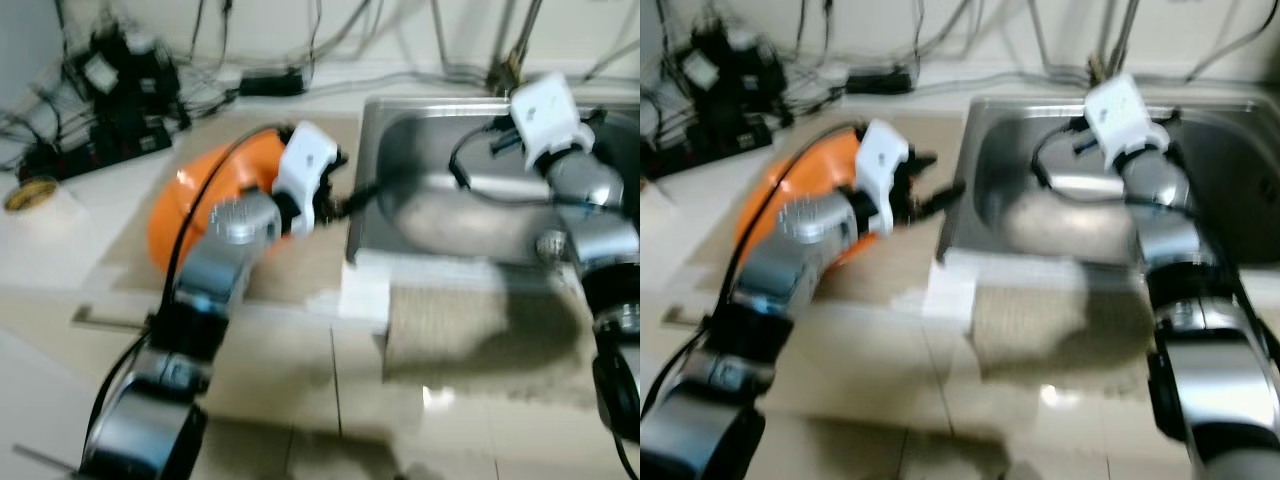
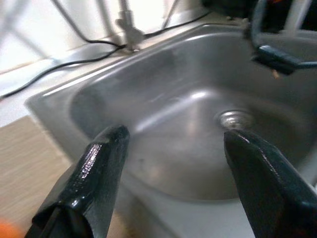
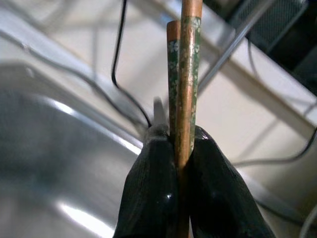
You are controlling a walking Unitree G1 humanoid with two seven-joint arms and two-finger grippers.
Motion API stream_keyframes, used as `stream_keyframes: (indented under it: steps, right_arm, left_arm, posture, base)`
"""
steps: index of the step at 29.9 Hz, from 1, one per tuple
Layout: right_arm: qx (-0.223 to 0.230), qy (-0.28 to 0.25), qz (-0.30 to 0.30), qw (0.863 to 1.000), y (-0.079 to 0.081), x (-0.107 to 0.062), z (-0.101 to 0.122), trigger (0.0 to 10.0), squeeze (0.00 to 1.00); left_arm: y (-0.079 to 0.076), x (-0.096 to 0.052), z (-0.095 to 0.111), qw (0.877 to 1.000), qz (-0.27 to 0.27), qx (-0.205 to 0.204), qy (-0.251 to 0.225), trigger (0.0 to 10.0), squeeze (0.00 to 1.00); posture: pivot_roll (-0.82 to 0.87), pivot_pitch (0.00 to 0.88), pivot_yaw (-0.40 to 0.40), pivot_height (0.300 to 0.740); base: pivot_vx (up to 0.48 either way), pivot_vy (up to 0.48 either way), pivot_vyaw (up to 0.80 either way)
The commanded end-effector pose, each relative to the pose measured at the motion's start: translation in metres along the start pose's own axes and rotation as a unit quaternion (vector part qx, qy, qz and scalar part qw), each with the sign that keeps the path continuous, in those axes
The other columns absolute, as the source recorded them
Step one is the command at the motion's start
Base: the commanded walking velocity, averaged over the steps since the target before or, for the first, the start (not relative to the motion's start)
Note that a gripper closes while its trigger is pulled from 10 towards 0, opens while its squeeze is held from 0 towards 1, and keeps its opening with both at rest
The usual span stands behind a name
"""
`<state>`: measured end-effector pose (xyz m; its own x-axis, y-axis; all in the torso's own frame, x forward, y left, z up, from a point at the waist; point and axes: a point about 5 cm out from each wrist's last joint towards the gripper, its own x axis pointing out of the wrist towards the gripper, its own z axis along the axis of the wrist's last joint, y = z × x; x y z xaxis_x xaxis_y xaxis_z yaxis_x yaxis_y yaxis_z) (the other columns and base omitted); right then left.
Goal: Kitchen organization
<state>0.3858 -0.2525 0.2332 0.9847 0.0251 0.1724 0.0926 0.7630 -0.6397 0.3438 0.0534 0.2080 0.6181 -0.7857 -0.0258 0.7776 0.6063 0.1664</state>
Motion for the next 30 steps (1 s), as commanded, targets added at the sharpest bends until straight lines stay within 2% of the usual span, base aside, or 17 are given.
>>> stream_keyframes:
  steps: [1, 13, 21, 26, 29, 30]
  right_arm:
    - [-0.012, -0.028, 0.014, 0.999, 0.007, 0.005, 0.013, 10.0, 0.00]
    - [-0.055, -0.005, 0.030, 0.998, 0.015, 0.004, 0.001, 10.0, 0.00]
    - [-0.047, 0.000, 0.024, 0.999, 0.014, 0.002, -0.004, 10.0, 0.00]
    - [-0.089, 0.020, 0.041, 0.995, 0.019, -0.002, -0.016, 10.0, 0.00]
    - [-0.094, 0.032, 0.044, 0.994, 0.020, -0.004, -0.022, 10.0, 0.00]
    - [-0.094, 0.037, 0.044, 0.994, 0.021, -0.005, -0.024, 10.0, 0.13]
  left_arm:
    - [0.008, -0.008, 0.001, 1.000, 0.015, 0.008, 0.002, 10.0, 0.00]
    - [0.009, -0.008, 0.004, 1.000, 0.015, 0.009, -0.005, 10.0, 0.00]
    - [0.012, -0.007, 0.023, 0.999, 0.031, 0.003, -0.045, 10.0, 0.00]
    - [0.010, -0.007, 0.030, 0.998, 0.027, 0.003, -0.056, 10.0, 0.00]
    - [0.010, -0.007, 0.031, 0.998, 0.025, 0.005, -0.056, 10.0, 0.00]
    - [0.010, -0.008, 0.032, 0.998, 0.025, 0.005, -0.056, 10.0, 0.00]
  posture:
    - [-0.02, 0.000, 0.084, 0.740]
    - [-0.01, 0.000, 0.083, 0.740]
    - [-0.02, 0.000, 0.088, 0.740]
    - [-0.02, 0.000, 0.092, 0.740]
    - [-0.01, 0.000, 0.095, 0.740]
    - [-0.01, 0.000, 0.095, 0.740]
  base:
    - [0.000, 0.000, 0.00]
    - [0.000, 0.000, 0.00]
    - [0.000, 0.000, 0.00]
    - [0.000, 0.000, 0.00]
    - [0.000, 0.000, 0.00]
    - [0.000, 0.000, 0.00]
